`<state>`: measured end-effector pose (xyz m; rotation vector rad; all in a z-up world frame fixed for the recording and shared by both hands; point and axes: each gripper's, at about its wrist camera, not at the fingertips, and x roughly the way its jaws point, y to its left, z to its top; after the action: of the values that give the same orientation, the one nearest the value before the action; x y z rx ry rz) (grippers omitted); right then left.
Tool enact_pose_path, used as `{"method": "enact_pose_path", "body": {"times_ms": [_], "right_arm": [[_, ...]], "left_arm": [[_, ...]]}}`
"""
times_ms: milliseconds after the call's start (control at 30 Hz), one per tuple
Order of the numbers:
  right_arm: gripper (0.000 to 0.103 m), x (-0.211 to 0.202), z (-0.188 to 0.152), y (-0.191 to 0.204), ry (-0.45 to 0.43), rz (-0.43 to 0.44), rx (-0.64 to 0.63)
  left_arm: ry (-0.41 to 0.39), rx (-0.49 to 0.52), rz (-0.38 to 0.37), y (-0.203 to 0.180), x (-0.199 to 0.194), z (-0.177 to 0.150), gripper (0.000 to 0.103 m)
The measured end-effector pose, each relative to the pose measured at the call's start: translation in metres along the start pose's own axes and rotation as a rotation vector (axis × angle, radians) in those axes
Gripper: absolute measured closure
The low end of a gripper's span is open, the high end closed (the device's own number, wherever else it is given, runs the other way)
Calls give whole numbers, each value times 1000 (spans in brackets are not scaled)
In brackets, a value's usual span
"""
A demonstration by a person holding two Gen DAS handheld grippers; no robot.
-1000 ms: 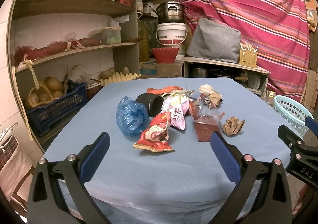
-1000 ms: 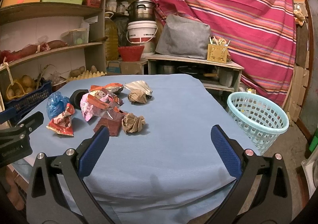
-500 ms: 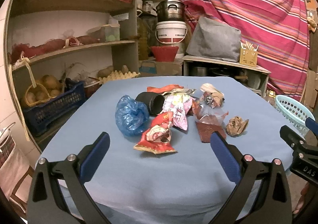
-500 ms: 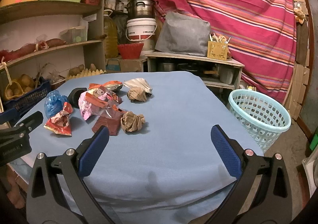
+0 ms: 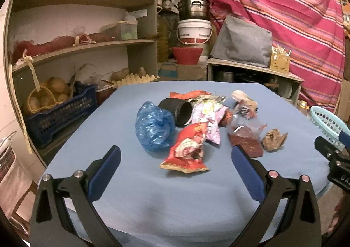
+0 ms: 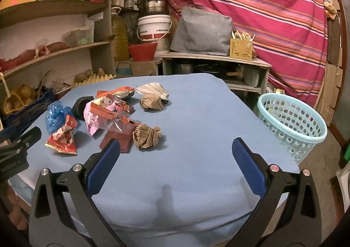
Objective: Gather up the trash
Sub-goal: 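Grasp the red snack wrapper with the left tool while the right tool grasps a brown paper ball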
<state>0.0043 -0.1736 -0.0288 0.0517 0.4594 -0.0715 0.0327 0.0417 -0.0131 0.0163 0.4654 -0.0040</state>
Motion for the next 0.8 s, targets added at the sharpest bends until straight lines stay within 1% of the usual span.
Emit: {"method": "enact_pose_path", "body": {"times_ms": [200,333,467,600,667,733,800], "right_arm": [[4,5,1,2,5,-5,-2],[4,21,2,-3,46,-6,15],[4,30,6,-11,56,-20,50],[4,37,10,-16,67,-14,72],[4,41,10,-15,79,-23,72],[4,49,11,-16,95,-46,69],[4,57,11,-18,108,-51,75]], "left_arm": [[29,-17,14,12,13,-1,4],[49,-9,21,17,18,-3,4],[72,-10,24,23,26,-4,4],[106,-31,13,29,37,-6,4],[120,-37,17,30,43,-7,4],[133,-44,3,29,49,-7,4],[131,-39,-11,26,51,-5,4]]}}
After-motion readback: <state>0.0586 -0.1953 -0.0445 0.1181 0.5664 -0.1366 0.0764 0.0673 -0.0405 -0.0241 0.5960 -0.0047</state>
